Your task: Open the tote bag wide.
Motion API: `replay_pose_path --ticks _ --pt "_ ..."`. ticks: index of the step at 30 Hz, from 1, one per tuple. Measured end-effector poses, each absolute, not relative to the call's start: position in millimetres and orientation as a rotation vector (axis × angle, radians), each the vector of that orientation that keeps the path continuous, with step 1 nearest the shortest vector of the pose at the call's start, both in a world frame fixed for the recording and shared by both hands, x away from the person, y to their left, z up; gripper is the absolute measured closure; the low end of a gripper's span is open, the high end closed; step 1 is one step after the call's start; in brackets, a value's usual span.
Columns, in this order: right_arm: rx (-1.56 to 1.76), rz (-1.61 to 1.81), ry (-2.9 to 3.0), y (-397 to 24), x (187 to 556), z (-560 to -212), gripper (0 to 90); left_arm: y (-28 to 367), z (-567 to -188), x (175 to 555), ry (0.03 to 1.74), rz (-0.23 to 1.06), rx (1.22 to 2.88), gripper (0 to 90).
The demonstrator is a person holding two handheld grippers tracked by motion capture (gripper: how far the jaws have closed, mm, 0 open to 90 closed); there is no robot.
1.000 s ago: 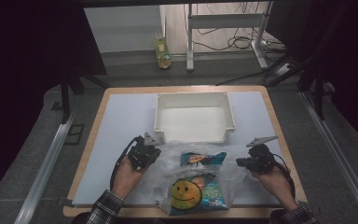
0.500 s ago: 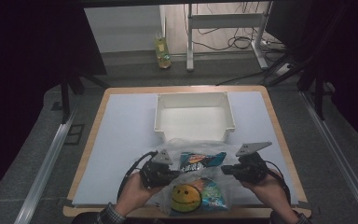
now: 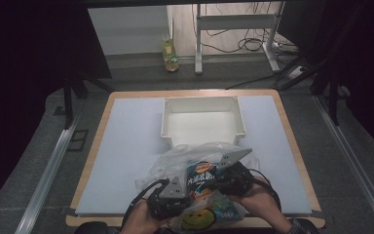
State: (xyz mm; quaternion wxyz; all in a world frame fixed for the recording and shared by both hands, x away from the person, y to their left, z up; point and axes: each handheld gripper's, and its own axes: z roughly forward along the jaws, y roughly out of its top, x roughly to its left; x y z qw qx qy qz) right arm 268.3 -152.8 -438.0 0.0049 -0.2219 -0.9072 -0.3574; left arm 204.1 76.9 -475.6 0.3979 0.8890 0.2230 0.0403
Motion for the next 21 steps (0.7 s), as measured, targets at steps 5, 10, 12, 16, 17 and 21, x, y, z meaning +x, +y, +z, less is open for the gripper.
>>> replay_pose_path --ticks 5,10,12,16,17,21 --pt "-0.748 -1.029 -2.865 -174.5 253.2 -448.6 88.9 80.7 -482.6 192.7 0.559 0.118 2.269 84.9" --pt "-0.822 -1.039 -2.833 -193.4 245.1 -460.6 89.2 87.2 -493.3 189.1 0.605 0.148 2.299 84.7" --pt "-0.845 -1.051 -2.825 -199.0 244.1 -462.4 89.2 91.7 -497.9 191.3 0.647 0.175 2.319 84.5" --pt "-0.912 -1.073 -2.803 -211.5 245.8 -466.5 89.3 105.1 -507.9 204.8 0.778 0.19 2.348 85.3" --pt "-0.933 -1.073 -2.792 -215.0 246.9 -467.2 89.3 108.4 -509.9 208.3 0.81 0.201 2.364 85.2" --pt "-1.002 -1.061 -2.804 -225.8 250.0 -466.8 89.3 119.9 -499.9 215.2 0.835 0.15 2.306 84.9"
